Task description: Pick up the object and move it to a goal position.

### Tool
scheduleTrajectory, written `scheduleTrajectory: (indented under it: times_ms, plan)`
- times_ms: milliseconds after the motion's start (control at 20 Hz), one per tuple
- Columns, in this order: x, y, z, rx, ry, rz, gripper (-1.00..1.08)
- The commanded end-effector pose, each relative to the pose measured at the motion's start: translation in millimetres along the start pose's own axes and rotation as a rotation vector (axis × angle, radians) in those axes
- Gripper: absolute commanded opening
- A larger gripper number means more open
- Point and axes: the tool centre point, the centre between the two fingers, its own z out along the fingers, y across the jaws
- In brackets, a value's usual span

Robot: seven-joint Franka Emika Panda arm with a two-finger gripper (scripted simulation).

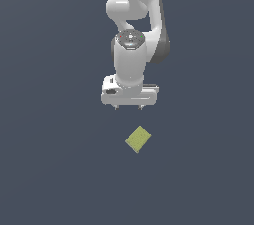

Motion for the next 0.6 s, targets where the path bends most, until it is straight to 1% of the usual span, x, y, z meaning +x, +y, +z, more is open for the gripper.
scheduleTrajectory:
  times_ms: [0, 150, 400, 550]
  plan:
    - [0.0, 0.0, 0.0, 0.0, 0.0, 0.0, 1.0]
    - [1.4, -4.4, -0.6, -0.002, 0.002, -0.005, 1.0]
    - [5.8, -21.5, -3.6, -0.011, 0.009, -0.032, 1.0]
    - [5.8, -23.3, -4.5, -0.013, 0.01, -0.038, 1.0]
